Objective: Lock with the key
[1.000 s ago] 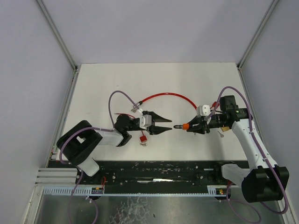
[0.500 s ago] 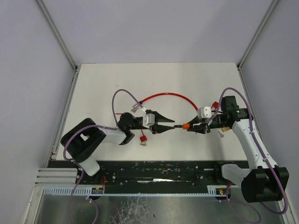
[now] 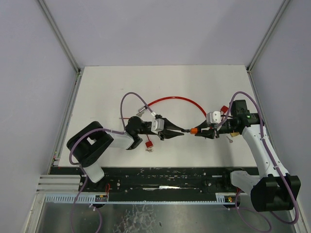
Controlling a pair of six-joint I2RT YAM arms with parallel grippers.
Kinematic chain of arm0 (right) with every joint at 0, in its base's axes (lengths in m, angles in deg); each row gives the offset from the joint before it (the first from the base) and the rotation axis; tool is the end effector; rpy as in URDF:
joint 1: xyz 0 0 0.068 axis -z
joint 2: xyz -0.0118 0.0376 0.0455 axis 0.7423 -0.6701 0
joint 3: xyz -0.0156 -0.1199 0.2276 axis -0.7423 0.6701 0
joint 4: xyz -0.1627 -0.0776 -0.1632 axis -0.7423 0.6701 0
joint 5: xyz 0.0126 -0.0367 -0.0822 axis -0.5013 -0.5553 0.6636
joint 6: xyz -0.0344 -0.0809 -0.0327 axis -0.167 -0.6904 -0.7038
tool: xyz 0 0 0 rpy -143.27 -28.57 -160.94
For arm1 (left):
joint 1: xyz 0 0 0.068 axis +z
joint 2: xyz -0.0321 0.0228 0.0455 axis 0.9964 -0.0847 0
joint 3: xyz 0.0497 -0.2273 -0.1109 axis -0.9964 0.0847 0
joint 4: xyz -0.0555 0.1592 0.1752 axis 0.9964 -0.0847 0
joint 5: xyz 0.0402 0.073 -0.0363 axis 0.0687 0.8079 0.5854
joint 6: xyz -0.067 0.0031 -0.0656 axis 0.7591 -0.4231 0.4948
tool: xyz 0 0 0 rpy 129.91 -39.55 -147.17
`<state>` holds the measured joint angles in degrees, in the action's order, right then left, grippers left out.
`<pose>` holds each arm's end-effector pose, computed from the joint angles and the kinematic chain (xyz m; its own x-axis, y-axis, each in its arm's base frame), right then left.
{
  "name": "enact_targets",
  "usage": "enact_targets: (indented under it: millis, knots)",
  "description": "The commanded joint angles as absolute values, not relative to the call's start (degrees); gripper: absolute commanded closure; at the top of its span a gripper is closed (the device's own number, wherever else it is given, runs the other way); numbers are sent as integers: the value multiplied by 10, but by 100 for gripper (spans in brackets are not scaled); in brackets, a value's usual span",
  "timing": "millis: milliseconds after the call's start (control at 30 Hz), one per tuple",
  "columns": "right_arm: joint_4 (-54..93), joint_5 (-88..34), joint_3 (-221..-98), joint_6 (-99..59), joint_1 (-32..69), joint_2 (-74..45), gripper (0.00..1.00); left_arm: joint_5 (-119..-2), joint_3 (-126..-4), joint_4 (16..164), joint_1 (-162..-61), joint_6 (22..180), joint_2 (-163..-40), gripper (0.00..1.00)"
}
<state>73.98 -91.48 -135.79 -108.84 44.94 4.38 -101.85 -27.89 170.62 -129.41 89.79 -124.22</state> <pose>0.1734 0.0895 0.2600 0.2819 -0.2969 -0.9123 -0.9560 -0.0064 -0.2933 0.1926 -0.2775 0.2317 0.2407 -0.2398 -0.9405 0.9661 -0.0340 0.2559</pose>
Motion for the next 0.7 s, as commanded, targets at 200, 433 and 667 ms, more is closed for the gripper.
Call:
enact_targets:
  millis: [200,433,667]
  knots:
    - [748,-952,-1366,-1110,452,54,100,-1065,-305,1722,-1301,912,-1250,100]
    - [746,-965,-1356,-1125,452,53,100,-1095,-326,1730,-1305,954,-1264,100]
    - [713,-931,-1357,-1097,453,71,100,-1134,-337,1722,-1305,990,-1256,100]
